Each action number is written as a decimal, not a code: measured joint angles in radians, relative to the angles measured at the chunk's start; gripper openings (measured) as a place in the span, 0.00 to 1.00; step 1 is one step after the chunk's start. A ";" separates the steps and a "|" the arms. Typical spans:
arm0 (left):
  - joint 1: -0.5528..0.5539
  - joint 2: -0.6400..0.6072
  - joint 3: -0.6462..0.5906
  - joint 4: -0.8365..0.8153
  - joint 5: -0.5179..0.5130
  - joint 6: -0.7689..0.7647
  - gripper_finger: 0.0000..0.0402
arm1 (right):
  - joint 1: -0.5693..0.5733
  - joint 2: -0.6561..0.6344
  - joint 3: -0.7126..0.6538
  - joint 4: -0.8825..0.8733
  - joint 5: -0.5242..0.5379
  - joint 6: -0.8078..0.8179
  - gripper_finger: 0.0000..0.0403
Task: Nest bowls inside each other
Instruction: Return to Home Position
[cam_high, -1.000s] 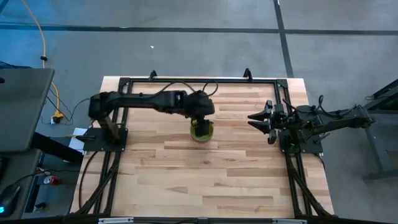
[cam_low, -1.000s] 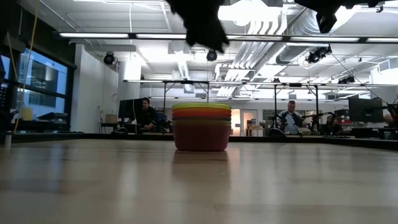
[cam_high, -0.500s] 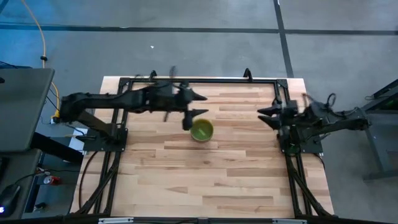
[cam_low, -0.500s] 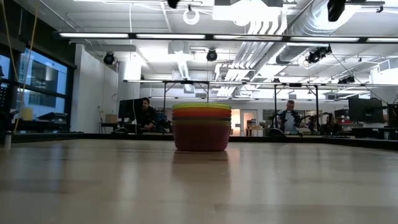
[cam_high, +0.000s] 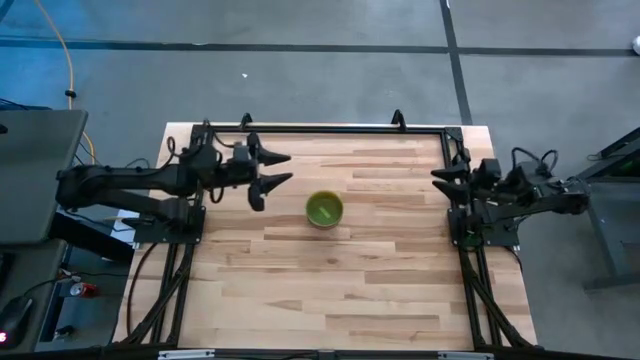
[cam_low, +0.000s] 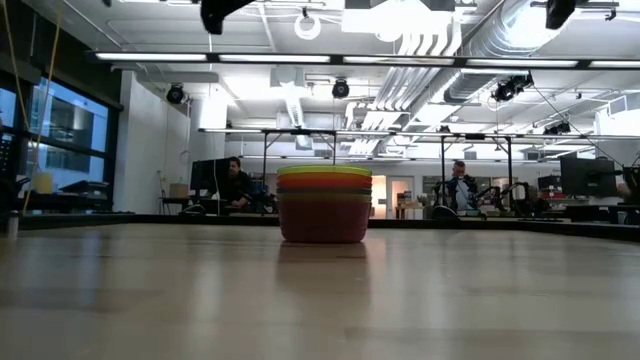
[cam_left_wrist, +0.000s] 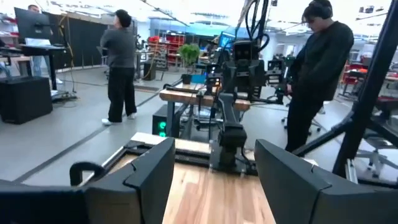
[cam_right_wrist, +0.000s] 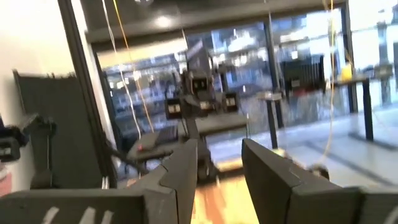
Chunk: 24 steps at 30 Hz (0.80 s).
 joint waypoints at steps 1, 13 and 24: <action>0.000 -0.019 -0.024 0.000 0.000 -0.002 0.53 | 0.000 0.000 0.000 -0.028 0.000 0.021 0.29; 0.000 -0.134 -0.338 0.239 0.005 -0.037 0.53 | 0.000 -0.004 0.000 -0.124 0.090 0.100 0.22; -0.002 -0.138 -0.550 0.485 -0.060 -0.034 0.53 | 0.000 -0.053 -0.001 -0.219 0.128 0.129 0.22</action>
